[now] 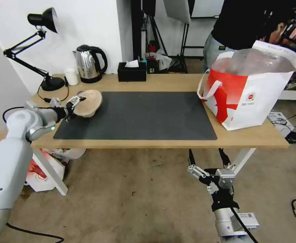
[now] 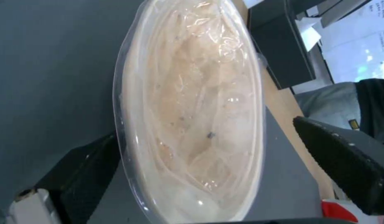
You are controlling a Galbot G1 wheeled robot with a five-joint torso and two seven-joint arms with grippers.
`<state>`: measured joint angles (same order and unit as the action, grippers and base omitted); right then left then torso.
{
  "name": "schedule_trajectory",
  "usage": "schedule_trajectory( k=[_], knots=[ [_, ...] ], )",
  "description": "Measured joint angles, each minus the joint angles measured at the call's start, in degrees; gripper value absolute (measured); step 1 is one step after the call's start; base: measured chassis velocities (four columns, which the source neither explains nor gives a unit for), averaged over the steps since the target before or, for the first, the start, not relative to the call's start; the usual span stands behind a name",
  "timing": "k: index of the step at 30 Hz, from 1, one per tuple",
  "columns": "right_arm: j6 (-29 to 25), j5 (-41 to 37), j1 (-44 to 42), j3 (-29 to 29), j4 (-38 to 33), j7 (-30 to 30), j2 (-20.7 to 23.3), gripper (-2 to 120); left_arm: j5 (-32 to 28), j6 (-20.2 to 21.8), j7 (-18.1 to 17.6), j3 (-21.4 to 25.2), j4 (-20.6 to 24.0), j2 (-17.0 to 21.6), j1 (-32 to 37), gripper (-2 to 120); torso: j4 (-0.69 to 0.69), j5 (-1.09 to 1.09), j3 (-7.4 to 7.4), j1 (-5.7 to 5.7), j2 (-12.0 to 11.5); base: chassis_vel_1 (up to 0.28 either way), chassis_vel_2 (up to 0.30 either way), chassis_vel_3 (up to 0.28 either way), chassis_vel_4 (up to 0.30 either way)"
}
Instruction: Pick up the trash from the table and place it into the takeout bag.
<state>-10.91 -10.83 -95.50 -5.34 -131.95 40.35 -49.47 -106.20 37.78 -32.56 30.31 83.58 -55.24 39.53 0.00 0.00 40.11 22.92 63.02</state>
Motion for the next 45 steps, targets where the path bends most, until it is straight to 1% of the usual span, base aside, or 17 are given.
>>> schedule_trajectory(
  k=[16,18,19,21,23,25,28,30,31,32,34,37,38,39,41,43,45],
  knots=[
    [0.0,0.0,0.0,0.0,0.0,0.0,0.0,100,2.3,0.0,0.9,-0.5,-1.5,-0.7,-0.5,100,0.0,0.0,0.0,0.0,0.0,0.0,0.0,0.0,0.0],
    [0.0,0.0,0.0,0.0,0.0,0.0,0.0,100,2.5,0.0,1.1,-0.5,-1.5,-0.9,-0.5,97,0.0,-0.01,0.0,-0.01,0.0,0.0,0.0,0.0,0.0],
    [0.0,0.0,0.0,0.0,0.0,0.0,0.0,100,2.7,0.0,1.1,-0.5,-1.5,-0.9,-0.5,91,0.0,0.0,0.0,-0.01,0.0,0.0,0.0,0.0,0.0],
    [0.0,0.0,0.0,0.0,0.0,0.0,0.0,100,2.7,-0.1,1.1,-0.6,-1.5,-1.0,-0.5,89,0.0,0.0,0.0,0.0,0.0,0.0,0.0,0.0,0.0],
    [0.0,0.0,0.0,0.0,0.0,0.0,0.0,100,2.8,-0.2,1.3,-0.6,-1.5,-1.1,-0.5,77,0.0,0.0,0.0,-0.01,0.0,0.0,0.0,0.0,0.0],
    [0.0,0.0,0.0,0.0,0.0,0.0,0.0,100,2.8,-0.2,1.3,-0.6,-1.5,-1.1,-0.5,75,0.0,0.0,0.0,0.0,0.0,0.0,0.0,0.0,0.0],
    [0.0,0.0,0.0,0.0,0.0,0.0,0.0,100,2.9,-0.3,1.4,-0.6,-1.4,-1.2,-0.5,60,0.0,-0.01,0.0,-0.01,0.0,0.0,0.0,0.0,0.0],
    [0.0,0.0,0.0,0.0,0.0,0.0,0.0,100,2.9,-0.4,1.4,-0.6,-1.4,-1.2,-0.5,60,0.0,0.0,0.0,0.0,0.0,0.0,0.0,0.0,0.0],
    [0.0,0.0,0.0,0.0,0.0,0.0,0.0,100,3.0,-0.5,1.5,-0.6,-1.2,-1.2,-0.5,50,0.0,0.0,0.0,0.0,0.0,0.0,0.0,0.0,0.0],
    [0.0,0.0,0.0,0.0,0.0,0.0,0.0,100,3.0,-0.5,1.6,-0.6,-1.1,-1.2,-0.4,45,0.0,-0.01,0.0,0.0,0.0,0.0,0.0,0.0,0.0],
    [0.0,0.0,0.0,0.0,0.0,0.0,0.0,100,3.0,-0.5,1.7,-0.6,-0.9,-1.2,-0.4,42,0.0,0.0,0.0,0.0,0.0,0.0,0.0,0.0,0.0],
    [0.0,0.0,0.0,0.0,0.0,0.0,0.0,100,3.0,-0.7,1.7,-0.5,-0.4,-1.3,-0.2,27,0.0,0.0,0.0,0.0,0.0,0.0,0.0,0.0,0.0],
    [0.0,0.0,0.0,0.0,0.0,0.0,0.0,100,3.0,-0.7,1.7,-0.5,-0.2,-1.3,-0.2,24,0.01,0.0,0.0,0.0,0.0,0.0,0.0,0.0,0.0],
    [0.0,0.0,0.0,0.0,0.0,0.0,0.0,100,3.0,-0.7,1.7,-0.5,-0.2,-1.3,-0.2,24,0.01,0.0,0.0,0.0,0.0,0.0,0.0,0.0,0.0],
    [0.0,0.0,0.0,0.0,0.0,0.0,0.0,100,3.1,-1.0,1.7,-0.4,0.2,-1.3,-0.2,13,0.0,0.0,0.0,-0.01,0.0,0.0,0.0,0.0,0.0],
    [0.0,0.0,0.0,0.0,0.0,0.0,0.0,100,3.1,-1.1,1.8,-0.4,0.2,-1.3,-0.2,9,0.0,0.0,0.0,0.0,0.0,0.0,0.0,0.0,0.0],
    [0.0,0.0,0.0,0.0,0.0,0.0,0.0,100,3.1,-1.4,2.0,-0.4,0.2,-1.1,-0.1,1,0.0,0.0,0.0,0.0,0.0,0.0,0.0,0.0,0.0]
  ],
)
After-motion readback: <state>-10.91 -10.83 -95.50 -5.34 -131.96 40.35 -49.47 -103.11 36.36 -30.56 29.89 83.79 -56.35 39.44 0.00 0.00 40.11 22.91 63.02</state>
